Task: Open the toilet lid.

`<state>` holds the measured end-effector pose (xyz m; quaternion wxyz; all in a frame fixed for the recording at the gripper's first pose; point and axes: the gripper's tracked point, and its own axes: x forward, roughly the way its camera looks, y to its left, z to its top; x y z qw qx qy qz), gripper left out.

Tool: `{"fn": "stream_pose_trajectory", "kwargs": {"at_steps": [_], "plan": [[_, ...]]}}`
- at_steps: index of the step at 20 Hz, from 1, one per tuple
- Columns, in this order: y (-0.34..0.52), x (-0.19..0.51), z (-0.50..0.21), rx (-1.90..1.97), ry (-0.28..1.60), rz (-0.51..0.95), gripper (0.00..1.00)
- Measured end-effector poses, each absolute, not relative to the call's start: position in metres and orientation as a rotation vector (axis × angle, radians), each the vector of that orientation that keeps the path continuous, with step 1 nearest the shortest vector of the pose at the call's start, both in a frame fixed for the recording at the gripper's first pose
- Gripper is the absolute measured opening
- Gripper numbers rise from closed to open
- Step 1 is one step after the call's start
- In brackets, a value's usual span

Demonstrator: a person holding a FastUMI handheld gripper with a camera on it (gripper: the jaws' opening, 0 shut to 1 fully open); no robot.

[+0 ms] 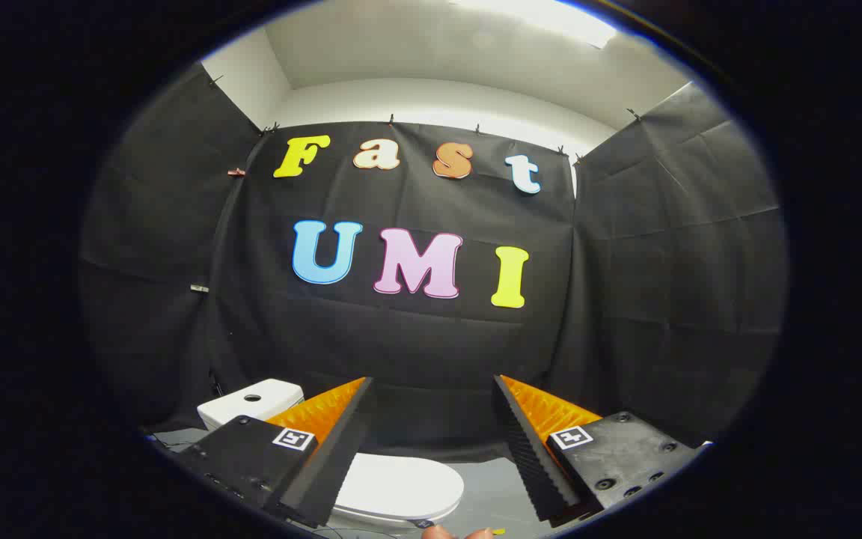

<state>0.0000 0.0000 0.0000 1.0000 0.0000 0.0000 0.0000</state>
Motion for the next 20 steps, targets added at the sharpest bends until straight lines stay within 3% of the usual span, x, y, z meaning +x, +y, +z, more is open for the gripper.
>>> {"fn": "stream_pose_trajectory", "kwargs": {"at_steps": [20], "plan": [[-0.0024, 0.0013, -0.0009, 0.012, -0.002, -0.008, 0.98]]}}
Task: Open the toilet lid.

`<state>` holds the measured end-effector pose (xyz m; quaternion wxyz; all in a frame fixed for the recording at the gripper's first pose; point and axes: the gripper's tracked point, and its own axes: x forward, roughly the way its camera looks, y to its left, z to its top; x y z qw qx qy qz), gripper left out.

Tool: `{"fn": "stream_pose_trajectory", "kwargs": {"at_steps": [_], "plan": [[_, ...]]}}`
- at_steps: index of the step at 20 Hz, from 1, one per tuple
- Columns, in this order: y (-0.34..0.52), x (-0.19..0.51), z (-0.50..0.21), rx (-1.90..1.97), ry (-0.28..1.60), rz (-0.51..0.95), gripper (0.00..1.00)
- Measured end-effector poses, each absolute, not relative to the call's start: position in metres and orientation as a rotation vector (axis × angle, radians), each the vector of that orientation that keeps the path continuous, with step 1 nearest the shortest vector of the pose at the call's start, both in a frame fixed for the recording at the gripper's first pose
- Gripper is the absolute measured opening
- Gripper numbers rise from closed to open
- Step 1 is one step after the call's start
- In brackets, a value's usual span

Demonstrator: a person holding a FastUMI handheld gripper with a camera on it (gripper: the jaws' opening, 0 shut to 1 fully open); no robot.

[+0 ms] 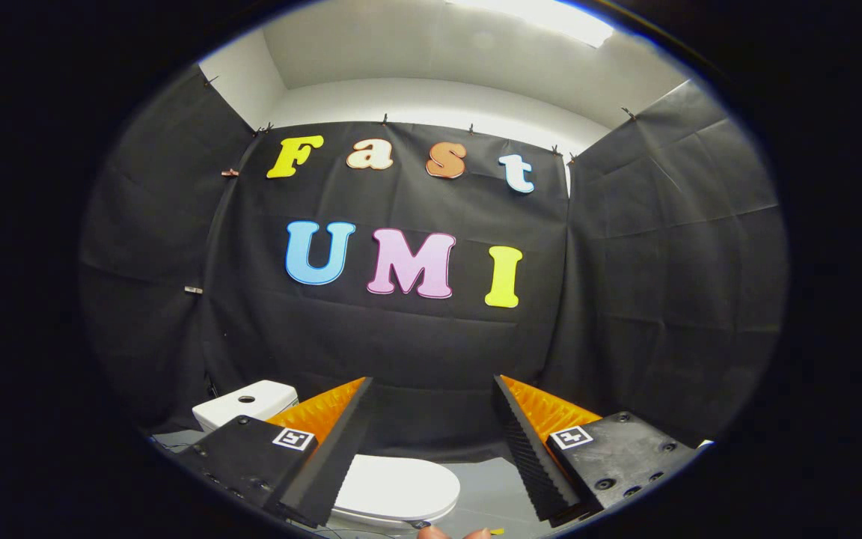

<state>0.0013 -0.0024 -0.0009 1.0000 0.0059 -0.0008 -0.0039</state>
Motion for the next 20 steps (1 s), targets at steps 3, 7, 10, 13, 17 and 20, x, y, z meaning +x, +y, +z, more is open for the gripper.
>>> {"fn": "stream_pose_trajectory", "kwargs": {"at_steps": [3, 7, 10, 13, 17, 20], "plan": [[-0.005, 0.005, -0.004, 0.013, -0.012, -0.015, 0.98], [-0.007, 0.013, -0.015, 0.017, -0.055, -0.027, 0.98], [-0.005, 0.021, -0.039, 0.014, -0.031, -0.019, 0.98], [-0.005, 0.026, -0.060, 0.032, -0.024, -0.014, 0.98], [-0.006, 0.036, -0.101, 0.039, -0.017, -0.018, 0.98], [-0.005, 0.042, -0.140, 0.007, -0.016, -0.009, 0.98]]}}
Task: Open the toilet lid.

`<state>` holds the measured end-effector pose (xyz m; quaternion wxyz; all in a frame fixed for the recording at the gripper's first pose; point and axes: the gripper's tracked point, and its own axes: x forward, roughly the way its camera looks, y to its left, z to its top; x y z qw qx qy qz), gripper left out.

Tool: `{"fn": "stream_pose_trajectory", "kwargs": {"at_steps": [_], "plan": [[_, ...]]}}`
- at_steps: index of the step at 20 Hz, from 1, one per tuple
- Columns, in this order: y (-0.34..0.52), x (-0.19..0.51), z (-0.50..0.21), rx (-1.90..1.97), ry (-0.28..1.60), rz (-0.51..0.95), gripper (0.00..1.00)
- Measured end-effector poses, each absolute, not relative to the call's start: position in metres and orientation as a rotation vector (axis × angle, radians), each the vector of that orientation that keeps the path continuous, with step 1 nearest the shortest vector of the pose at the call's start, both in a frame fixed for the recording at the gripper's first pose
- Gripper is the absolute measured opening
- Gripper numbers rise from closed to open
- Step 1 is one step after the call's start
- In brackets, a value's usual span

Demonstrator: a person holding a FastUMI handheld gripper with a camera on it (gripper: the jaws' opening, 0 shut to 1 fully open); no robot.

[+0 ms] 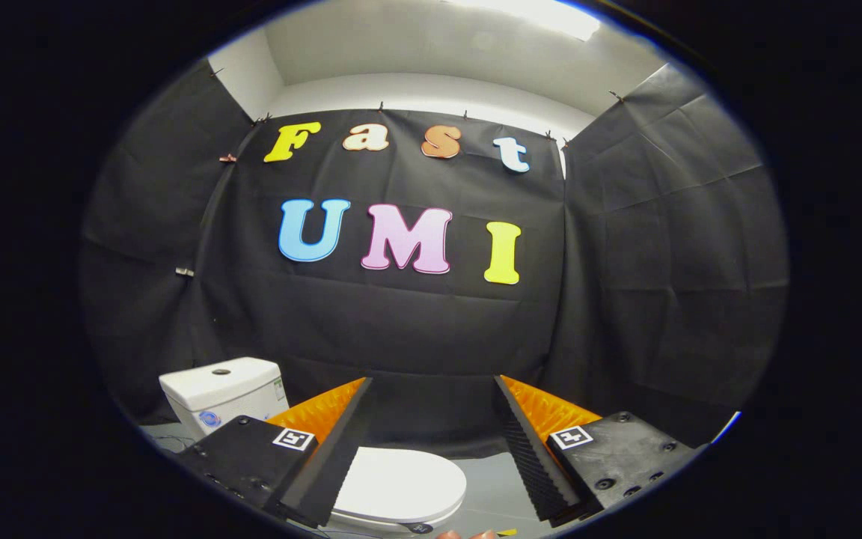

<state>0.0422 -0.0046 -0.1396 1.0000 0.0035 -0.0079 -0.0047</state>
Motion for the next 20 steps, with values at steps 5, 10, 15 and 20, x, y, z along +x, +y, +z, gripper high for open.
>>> {"fn": "stream_pose_trajectory", "kwargs": {"at_steps": [5, 10, 15, 20], "plan": [[0.020, 0.044, -0.211, 0.043, 0.049, 0.092, 0.98], [0.027, 0.043, -0.285, 0.169, 0.172, 0.142, 0.99], [0.023, 0.038, -0.357, 0.288, 0.322, 0.168, 0.99], [0.002, 0.034, -0.421, 0.492, 0.492, 0.136, 0.99]]}}
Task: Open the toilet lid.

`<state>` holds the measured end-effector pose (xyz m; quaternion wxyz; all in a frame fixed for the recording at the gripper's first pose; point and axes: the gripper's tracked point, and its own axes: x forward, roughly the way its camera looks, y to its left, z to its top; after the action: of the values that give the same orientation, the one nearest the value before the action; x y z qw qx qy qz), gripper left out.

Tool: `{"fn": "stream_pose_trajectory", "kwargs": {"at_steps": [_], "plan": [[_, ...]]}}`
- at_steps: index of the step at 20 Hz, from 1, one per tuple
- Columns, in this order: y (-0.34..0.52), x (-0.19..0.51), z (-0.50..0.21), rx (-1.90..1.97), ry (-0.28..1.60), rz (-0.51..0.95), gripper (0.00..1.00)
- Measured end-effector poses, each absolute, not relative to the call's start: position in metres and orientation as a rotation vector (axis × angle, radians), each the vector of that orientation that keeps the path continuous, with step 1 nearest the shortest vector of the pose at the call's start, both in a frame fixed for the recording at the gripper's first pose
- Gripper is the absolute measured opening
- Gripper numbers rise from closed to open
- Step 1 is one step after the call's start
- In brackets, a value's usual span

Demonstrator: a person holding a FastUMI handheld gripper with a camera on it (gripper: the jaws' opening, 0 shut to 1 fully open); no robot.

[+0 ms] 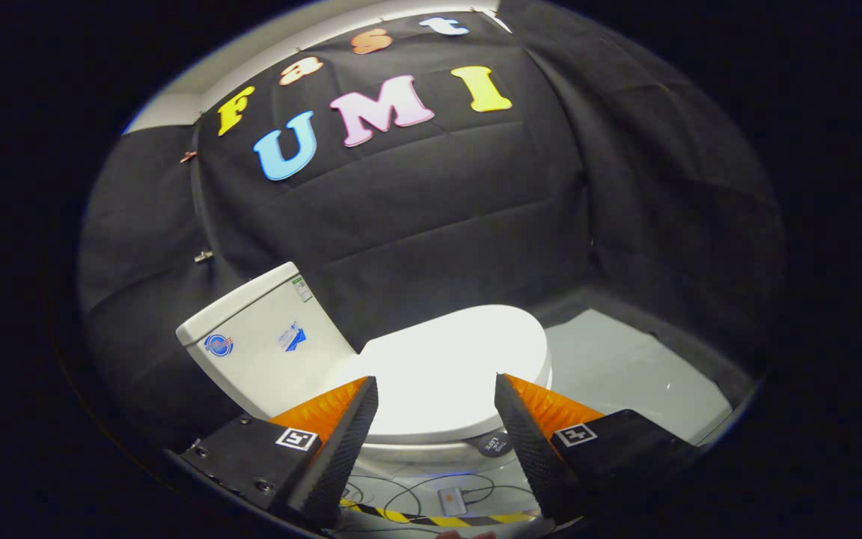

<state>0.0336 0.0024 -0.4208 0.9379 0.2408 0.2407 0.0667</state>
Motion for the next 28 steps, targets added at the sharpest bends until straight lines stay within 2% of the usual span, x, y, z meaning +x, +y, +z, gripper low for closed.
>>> {"fn": "stream_pose_trajectory", "kwargs": {"at_steps": [12, 15, 19, 21, 24, 25, 27, 28], "plan": [[-0.017, 0.034, -0.543, 1.019, 0.795, 0.066, 0.99], [-0.013, 0.035, -0.562, 1.109, 0.843, 0.085, 0.99], [-0.002, 0.039, -0.580, 1.159, 0.916, 0.109, 0.94], [0.008, 0.042, -0.580, 1.208, 0.934, 0.136, 0.78], [0.011, 0.041, -0.609, 1.172, 0.983, 0.085, 0.34], [-0.002, 0.041, -0.597, 1.194, 0.968, 0.089, 0.19], [0.004, 0.046, -0.597, 1.230, 0.947, 0.092, 0.08], [0.004, 0.044, -0.599, 1.202, 0.944, 0.097, 0.08]]}}
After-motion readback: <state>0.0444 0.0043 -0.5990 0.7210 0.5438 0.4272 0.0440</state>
